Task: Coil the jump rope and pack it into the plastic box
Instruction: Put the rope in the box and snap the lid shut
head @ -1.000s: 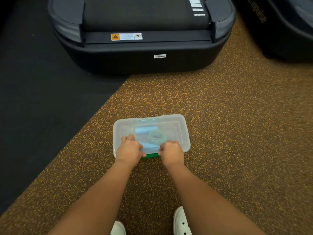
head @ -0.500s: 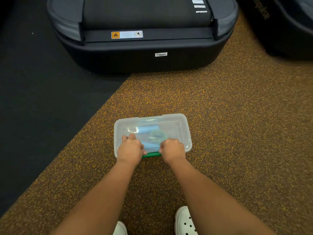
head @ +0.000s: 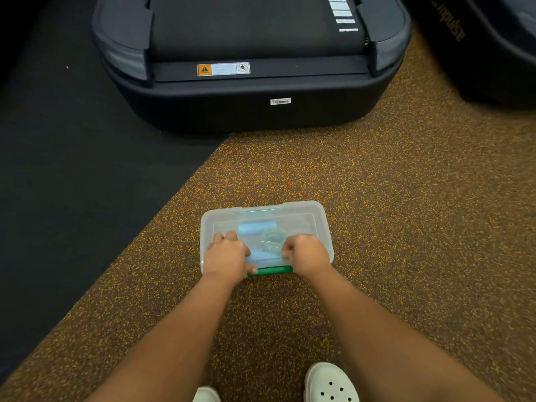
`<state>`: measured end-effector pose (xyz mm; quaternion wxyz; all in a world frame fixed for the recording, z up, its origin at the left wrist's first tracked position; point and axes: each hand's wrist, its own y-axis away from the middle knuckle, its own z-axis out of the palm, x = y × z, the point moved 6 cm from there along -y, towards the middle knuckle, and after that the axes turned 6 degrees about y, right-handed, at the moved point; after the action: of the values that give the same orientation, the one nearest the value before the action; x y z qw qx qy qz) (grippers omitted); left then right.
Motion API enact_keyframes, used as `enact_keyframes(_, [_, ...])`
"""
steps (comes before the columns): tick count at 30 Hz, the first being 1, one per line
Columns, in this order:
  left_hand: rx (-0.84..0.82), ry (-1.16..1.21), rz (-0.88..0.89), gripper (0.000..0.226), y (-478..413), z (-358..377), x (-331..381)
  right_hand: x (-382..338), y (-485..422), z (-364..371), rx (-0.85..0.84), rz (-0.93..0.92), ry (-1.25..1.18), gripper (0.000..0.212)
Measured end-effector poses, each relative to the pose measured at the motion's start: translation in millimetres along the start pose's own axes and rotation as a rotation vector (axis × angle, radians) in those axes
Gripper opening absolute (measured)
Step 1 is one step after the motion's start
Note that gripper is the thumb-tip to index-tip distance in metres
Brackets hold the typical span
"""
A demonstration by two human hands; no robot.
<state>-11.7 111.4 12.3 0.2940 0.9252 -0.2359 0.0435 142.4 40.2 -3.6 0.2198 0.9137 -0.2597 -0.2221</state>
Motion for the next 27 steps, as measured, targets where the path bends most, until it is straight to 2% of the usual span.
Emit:
enact_keyframes(3, [0.044,0.020,0.023,0.063,-11,-6,-4,0,-14,-13,0.103,-0.025,-0.018,0.018])
enact_keyframes(6, [0.110,0.034,0.048,0.077,-21,-16,-8,-3,-29,-29,0.225,-0.059,-0.008,0.033])
enact_keyframes(10, [0.129,-0.022,0.054,0.104,-36,-23,-13,-13,-48,-48,0.306,-0.082,0.162,0.040])
enact_keyframes(13, [0.059,-0.004,0.038,0.117,-46,-22,-16,-20,-65,-47,0.197,-0.059,0.230,0.041])
enact_keyframes(21, [-0.057,0.011,-0.021,0.127,-60,-19,-19,-33,-90,-35,-0.105,-0.040,0.390,0.052])
enact_keyframes(27, [-0.086,0.001,-0.038,0.132,-66,-20,-16,-32,-106,-34,-0.241,0.003,0.260,0.054])
